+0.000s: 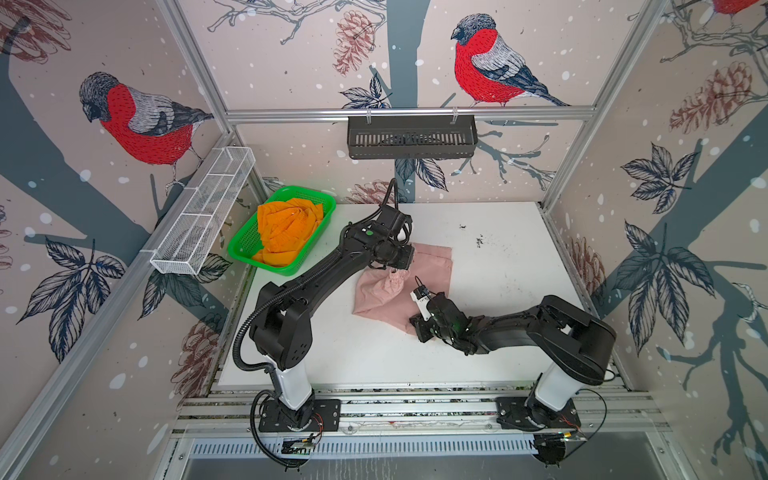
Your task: Fold and stack the shorts
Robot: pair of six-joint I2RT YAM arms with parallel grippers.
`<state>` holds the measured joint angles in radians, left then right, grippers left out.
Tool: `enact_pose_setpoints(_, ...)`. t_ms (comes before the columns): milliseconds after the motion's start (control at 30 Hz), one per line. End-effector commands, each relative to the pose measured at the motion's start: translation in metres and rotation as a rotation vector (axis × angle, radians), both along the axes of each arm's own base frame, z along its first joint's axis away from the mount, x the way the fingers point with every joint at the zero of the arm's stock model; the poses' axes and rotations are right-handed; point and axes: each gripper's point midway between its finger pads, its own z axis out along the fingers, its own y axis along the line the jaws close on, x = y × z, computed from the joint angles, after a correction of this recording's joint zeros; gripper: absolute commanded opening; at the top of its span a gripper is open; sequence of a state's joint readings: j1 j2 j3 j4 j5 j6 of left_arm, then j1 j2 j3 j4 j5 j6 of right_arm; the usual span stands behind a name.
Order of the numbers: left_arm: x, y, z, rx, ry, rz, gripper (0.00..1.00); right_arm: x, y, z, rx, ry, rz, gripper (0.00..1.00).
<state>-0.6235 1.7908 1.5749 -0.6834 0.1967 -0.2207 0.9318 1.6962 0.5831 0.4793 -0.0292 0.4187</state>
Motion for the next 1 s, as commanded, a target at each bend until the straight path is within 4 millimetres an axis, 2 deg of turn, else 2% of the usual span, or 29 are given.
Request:
enact_pose_setpoints(0,-0.009,-0.023,-0.009,-0.039,0.015,-0.053,0.00,-0.009,-0.011,-0.017,-0.059,0.053,-0.005,0.23)
enact_pose_setpoints(33,-0.013,-0.028,-0.016,-0.027,0.026,-0.066,0.00,-0.008,-0.011,-0.016,-0.057,0.050,-0.006,0.28)
enact_pose_setpoints(133,-0.021,-0.041,-0.029,-0.016,0.042,-0.094,0.00,-0.009,-0.012,-0.011,-0.038,0.042,-0.010,0.34)
enact_pose_setpoints(167,-0.023,-0.045,-0.031,-0.021,0.048,-0.105,0.05,-0.010,-0.013,-0.009,-0.032,0.039,-0.011,0.41)
enact_pose_setpoints(233,-0.025,-0.052,-0.031,-0.025,0.048,-0.120,0.31,-0.013,-0.017,-0.005,-0.012,0.035,-0.019,0.52)
enact_pose_setpoints(300,-0.024,-0.056,-0.026,-0.030,0.031,-0.126,0.38,-0.018,-0.026,-0.002,0.019,0.034,-0.047,0.55)
enact_pose_setpoints(333,-0.023,-0.057,-0.021,-0.038,0.022,-0.127,0.46,-0.019,-0.031,0.003,0.047,0.026,-0.067,0.55)
enact_pose_setpoints(400,-0.020,-0.060,-0.009,-0.060,-0.001,-0.130,0.69,-0.024,-0.044,0.010,0.077,0.019,-0.101,0.56)
enact_pose_setpoints(467,-0.019,-0.067,0.008,-0.097,-0.017,-0.147,0.96,-0.029,-0.057,0.018,0.089,0.006,-0.128,0.58)
enact_pose_setpoints(600,-0.012,-0.065,0.041,-0.119,-0.083,-0.130,0.98,-0.033,-0.080,0.035,0.066,-0.015,-0.173,0.58)
enact_pose_setpoints(700,-0.005,-0.045,0.055,-0.083,-0.124,-0.057,0.98,-0.024,-0.098,0.060,0.063,-0.038,-0.224,0.55)
enact_pose_setpoints(833,-0.006,-0.013,0.047,-0.043,-0.132,0.023,0.97,0.002,-0.117,0.114,0.131,-0.140,-0.289,0.52)
enact_pose_setpoints(967,-0.019,0.010,0.023,-0.052,-0.108,0.076,0.97,0.035,-0.118,0.147,0.126,-0.214,-0.249,0.56)
